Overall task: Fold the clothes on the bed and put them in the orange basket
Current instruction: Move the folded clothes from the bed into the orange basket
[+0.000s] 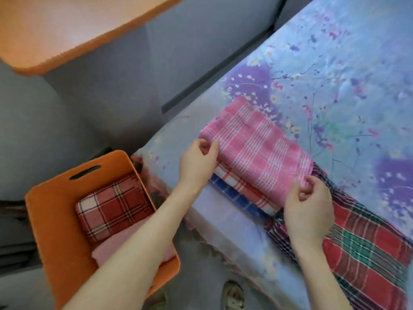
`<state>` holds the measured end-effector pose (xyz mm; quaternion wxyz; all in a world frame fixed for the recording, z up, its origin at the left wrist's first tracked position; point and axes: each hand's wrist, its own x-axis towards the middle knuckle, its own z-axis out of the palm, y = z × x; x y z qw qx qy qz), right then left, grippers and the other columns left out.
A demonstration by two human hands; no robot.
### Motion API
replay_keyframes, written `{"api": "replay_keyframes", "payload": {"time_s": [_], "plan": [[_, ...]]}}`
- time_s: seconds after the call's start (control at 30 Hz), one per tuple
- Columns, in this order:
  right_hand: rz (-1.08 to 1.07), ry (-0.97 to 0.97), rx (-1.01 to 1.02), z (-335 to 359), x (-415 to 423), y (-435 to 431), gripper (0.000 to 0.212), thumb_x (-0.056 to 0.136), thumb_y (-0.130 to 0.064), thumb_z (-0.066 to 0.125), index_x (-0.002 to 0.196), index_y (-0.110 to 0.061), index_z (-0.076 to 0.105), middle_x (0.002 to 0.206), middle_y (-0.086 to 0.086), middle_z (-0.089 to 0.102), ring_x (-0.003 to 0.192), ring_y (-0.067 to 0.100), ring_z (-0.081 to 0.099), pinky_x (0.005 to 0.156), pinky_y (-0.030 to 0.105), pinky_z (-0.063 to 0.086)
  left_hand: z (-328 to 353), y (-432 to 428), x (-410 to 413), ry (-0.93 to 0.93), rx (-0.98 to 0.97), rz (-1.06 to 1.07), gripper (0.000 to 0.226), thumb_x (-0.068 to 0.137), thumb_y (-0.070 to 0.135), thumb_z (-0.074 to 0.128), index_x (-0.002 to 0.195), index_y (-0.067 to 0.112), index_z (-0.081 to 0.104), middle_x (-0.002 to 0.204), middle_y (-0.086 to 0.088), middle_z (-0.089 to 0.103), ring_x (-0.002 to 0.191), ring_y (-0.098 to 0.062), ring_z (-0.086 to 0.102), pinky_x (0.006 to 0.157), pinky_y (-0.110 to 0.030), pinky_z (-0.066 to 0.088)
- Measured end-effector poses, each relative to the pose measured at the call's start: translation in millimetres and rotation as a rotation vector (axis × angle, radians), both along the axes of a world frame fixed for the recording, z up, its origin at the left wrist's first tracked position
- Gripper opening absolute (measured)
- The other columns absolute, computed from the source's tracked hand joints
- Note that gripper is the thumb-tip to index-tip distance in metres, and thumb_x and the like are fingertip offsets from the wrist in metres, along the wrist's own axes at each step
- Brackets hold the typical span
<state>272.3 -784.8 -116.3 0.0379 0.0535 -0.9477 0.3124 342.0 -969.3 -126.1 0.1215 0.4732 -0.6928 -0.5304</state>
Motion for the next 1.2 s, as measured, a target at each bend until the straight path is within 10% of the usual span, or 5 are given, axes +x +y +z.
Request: {"api": "replay_keyframes", "payload": {"time_s": [0.3,0.47,0.63,0.77,1.2], "plan": [[-0.165,-0.931,-0.416,-22.8,-59.9,18.7,0.073,0.085,-0.05,0.06,0.128,0.005,0.042,0.122,0.016,0.055,0.102,0.03,0.061,0.068,0.043,0.059,-27.6,-37.8,-59.1,-0.104,0.369,0.358,0.119,0.024,0.055,0.074,0.127,0.004,0.04,0.116,-0.012,0.059,0.095,-0.032,0.064,0.076,-0.041,0.057],[-0.203,-0.843,-0.435,-41.2,-52.0,6.9,0.106,0.05,-0.058,0.068,0.136,-0.005,0.036,0.125,0.012,0.055,0.104,0.033,0.059,0.082,0.053,0.054,-3.4,-22.5,-59.4,0.033,0.301,0.489,0.06,0.04,0.034,0.077,0.088,0.006,0.055,0.1,-0.01,0.064,0.089,-0.028,0.064,0.078,-0.043,0.057],[-0.35,-0.83,-0.653,-34.4,-34.5,7.0,0.081,0.063,-0.022,0.082,0.132,-0.002,0.045,0.124,0.013,0.059,0.108,0.031,0.06,0.092,0.049,0.049,13.9,-14.7,-29.5,-0.007,0.186,0.339,0.071,0.072,0.023,0.077,0.131,0.005,0.042,0.13,-0.009,0.05,0.114,-0.026,0.053,0.096,-0.042,0.047],[-0.275,-0.789,-0.72,-16.2,-22.7,-0.1,0.068,0.075,-0.007,0.075,0.136,-0.006,0.043,0.128,0.01,0.057,0.1,0.024,0.061,0.076,0.036,0.053,31.9,-39.1,1.0,0.113,0.588,0.337,0.027,0.074,0.002,0.073,0.089,0.004,0.051,0.092,-0.007,0.058,0.078,-0.018,0.06,0.064,-0.034,0.056],[0.528,-0.2,-0.325,-5.6,115.3,-125.2,0.066,0.084,-0.013,0.066,0.142,-0.021,0.037,0.136,-0.013,0.045,0.119,0.006,0.046,0.102,0.03,0.037,-6.8,-126.5,222.4,0.044,0.559,0.351,0.043,0.069,-0.016,0.059,0.103,0.009,0.062,0.098,-0.004,0.069,0.09,-0.02,0.065,0.076,-0.032,0.05]]}}
